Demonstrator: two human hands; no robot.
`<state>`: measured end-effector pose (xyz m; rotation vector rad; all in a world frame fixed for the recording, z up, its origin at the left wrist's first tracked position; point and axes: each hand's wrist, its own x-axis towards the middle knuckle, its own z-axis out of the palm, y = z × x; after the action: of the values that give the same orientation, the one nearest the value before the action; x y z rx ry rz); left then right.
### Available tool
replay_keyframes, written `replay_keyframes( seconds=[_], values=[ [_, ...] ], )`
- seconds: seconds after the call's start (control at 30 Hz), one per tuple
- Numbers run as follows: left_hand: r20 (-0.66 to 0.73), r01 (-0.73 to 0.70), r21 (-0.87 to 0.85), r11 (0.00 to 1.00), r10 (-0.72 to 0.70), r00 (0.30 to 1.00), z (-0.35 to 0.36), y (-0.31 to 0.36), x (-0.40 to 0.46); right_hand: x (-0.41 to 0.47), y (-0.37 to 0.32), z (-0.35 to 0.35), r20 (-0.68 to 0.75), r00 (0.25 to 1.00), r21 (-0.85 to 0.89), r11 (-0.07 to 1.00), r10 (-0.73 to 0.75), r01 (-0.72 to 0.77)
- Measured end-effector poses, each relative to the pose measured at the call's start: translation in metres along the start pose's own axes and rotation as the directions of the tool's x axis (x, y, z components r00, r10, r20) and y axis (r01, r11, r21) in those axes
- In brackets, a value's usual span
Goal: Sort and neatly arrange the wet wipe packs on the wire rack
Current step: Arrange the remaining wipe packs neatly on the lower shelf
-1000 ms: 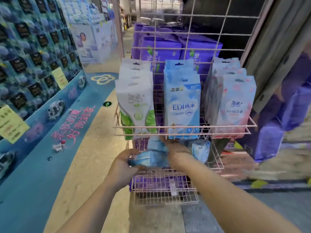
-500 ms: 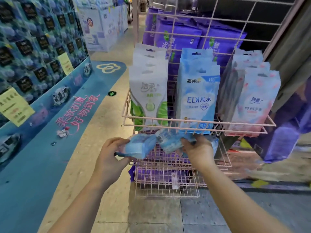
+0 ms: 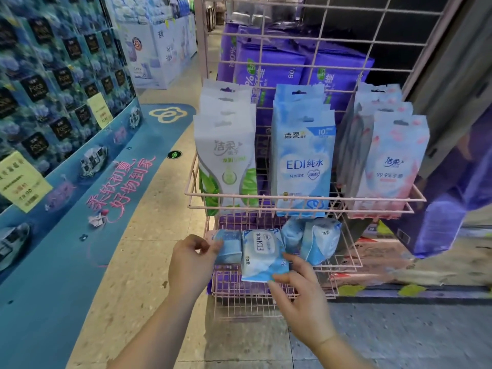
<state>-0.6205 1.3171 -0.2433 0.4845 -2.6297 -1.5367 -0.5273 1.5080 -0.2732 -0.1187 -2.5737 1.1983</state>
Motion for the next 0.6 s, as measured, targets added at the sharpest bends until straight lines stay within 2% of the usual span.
replay_keyframes(
  seconds=[0.07, 0.13, 0.23, 0.3, 0.37, 0.47, 0.53, 0.6],
  values=[
    [-0.018, 0.107, -0.007, 0.994, -0.107, 0.994, 0.004, 0.002, 0.001, 0.007, -0.010, 0.001, -0.050, 0.975, 0.124, 0.970, 0.216, -0.208],
    [-0.014, 0.196, -0.042, 0.980, -0.196, 0.980, 0.005, 0.004, -0.002, 0.020, -0.018, 0.003, -0.085, 0.915, 0.215, 0.904, 0.394, -0.369],
    [-0.032, 0.212, -0.019, 0.977, -0.212, 0.977, 0.002, 0.004, -0.016, 0.037, -0.023, 0.002, 0.046, 0.805, 0.398, 0.729, 0.591, -0.558],
    [0.021, 0.218, -0.038, 0.975, -0.217, 0.976, 0.002, 0.001, -0.028, 0.043, -0.021, -0.001, 0.172, 0.770, 0.518, 0.609, 0.614, -0.601],
    [0.134, 0.274, -0.128, 0.953, -0.257, 0.957, 0.002, 0.004, -0.040, 0.045, -0.021, -0.005, 0.239, 0.765, 0.568, 0.553, 0.598, -0.610],
    [0.317, 0.501, -0.329, 0.801, -0.406, 0.857, 0.007, 0.017, -0.043, 0.044, -0.021, -0.004, 0.254, 0.752, 0.680, 0.441, 0.608, -0.586],
    [0.390, 0.602, -0.384, 0.700, -0.468, 0.793, 0.010, 0.024, -0.040, 0.039, -0.018, 0.001, 0.227, 0.752, 0.703, 0.430, 0.618, -0.566],
    [0.438, 0.626, -0.369, 0.687, -0.465, 0.769, 0.008, 0.027, -0.037, 0.031, -0.014, 0.001, 0.179, 0.773, 0.694, 0.479, 0.608, -0.538]
  ],
)
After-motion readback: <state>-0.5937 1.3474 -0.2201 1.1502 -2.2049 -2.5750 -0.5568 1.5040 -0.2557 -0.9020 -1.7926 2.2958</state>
